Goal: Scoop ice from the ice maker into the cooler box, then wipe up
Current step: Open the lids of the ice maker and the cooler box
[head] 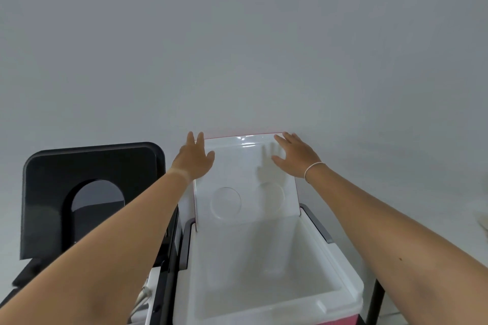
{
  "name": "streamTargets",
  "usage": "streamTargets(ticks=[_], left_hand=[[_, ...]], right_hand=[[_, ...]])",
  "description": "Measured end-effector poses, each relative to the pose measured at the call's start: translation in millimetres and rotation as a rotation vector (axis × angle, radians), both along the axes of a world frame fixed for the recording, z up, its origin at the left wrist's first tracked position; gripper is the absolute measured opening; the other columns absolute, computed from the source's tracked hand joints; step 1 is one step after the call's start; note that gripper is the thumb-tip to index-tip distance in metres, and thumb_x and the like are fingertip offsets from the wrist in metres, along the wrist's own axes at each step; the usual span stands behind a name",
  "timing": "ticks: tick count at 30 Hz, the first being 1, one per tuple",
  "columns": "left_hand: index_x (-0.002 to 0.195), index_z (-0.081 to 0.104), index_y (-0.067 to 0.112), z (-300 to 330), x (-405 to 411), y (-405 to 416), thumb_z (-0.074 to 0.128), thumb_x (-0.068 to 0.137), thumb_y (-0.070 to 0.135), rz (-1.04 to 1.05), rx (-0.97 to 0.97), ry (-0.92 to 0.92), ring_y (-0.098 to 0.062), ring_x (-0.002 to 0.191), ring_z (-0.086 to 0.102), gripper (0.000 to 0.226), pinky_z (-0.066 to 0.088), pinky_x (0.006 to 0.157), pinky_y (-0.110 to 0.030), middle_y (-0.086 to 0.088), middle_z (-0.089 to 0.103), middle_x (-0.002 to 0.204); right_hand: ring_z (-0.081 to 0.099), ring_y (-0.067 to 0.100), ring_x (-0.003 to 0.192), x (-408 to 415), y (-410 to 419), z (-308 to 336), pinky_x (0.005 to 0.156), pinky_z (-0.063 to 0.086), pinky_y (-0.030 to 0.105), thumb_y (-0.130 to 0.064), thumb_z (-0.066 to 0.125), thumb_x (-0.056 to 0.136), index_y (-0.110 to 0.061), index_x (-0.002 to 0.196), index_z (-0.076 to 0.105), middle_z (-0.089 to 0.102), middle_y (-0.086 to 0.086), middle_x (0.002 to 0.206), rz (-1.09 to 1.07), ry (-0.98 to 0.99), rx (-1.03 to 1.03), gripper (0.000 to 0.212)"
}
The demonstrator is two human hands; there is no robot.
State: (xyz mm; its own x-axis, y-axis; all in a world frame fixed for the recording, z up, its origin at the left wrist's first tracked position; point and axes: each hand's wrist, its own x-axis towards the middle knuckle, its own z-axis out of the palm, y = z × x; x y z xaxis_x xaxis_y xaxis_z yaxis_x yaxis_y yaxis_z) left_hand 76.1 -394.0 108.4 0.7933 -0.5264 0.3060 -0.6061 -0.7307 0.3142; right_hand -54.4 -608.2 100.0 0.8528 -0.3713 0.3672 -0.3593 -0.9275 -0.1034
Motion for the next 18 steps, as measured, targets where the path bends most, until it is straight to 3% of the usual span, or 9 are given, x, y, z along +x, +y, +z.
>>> streamTargets(ticks=[11,18], left_hand=[[0.151,0.007,0.014,24,-79,47,0.035,0.098,0.036,-0.013,0.008,-0.055,-0.03,0.144,0.018,0.063,0.024,0.113,-0.039,-0.01,0.003,0.159],[0.15,0.012,0.016,11,-133,117,0.041,0.097,0.036,0.069,-0.03,-0.011,-0.031,0.145,0.015,0.064,0.024,0.115,-0.042,-0.009,0.007,0.159]], right_hand=[[0.02,0.021,0.143,-66,53,22,0.11,0.031,0.036,-0.039,0.044,0.096,-0.016,0.148,0.025,0.025,0.003,0.154,0.118,-0.018,0.003,0.06],[0.019,0.018,0.144,-78,118,-7,0.113,0.025,0.034,-0.042,0.043,0.096,-0.018,0.149,0.025,0.023,0.002,0.156,0.283,0.038,0.099,0.06]])
